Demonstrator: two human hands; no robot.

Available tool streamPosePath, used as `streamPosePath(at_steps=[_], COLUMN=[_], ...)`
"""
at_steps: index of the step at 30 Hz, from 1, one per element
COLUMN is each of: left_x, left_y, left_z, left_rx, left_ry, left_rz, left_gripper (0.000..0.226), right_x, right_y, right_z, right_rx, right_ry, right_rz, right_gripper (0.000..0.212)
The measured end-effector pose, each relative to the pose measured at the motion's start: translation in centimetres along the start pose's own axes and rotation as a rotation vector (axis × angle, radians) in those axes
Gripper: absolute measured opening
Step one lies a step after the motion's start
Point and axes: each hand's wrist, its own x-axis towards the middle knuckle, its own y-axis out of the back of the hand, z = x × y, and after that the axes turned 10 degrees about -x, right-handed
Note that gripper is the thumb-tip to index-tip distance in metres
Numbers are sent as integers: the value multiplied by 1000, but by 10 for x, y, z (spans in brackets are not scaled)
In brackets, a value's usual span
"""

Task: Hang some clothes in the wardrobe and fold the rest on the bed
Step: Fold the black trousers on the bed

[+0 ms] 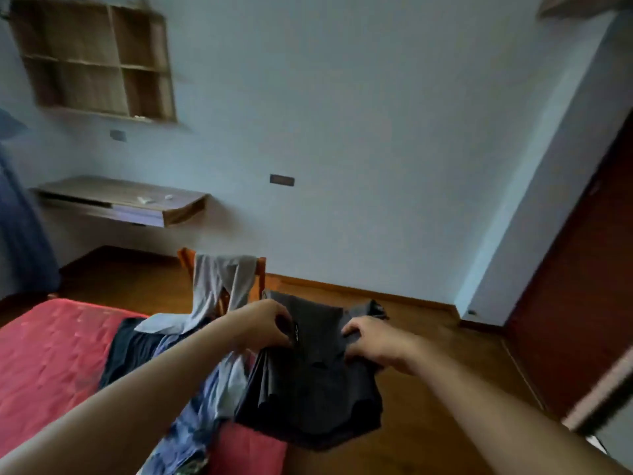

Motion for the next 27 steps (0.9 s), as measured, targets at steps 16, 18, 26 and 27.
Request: streamPosePath(at_steps=[16,18,26,27], left_x=[63,49,-65,-86], left_y=[-179,-205,-316,-329], left_z=[410,445,532,538], left_rx=[198,213,194,200], left_ry=[-760,-858,-1079,-1104], left_rz=[-456,-540,-966,-1008], left_gripper=[50,51,46,46], right_x=[-316,-357,-520,-541], right_y=[99,85,-22,-38], right_z=[265,274,262,256], right_rx=[436,489,593,570], right_ry=[-624,-719,-1149,-1210], right_rz=[533,619,890,909], right_gripper=[24,21,27,32])
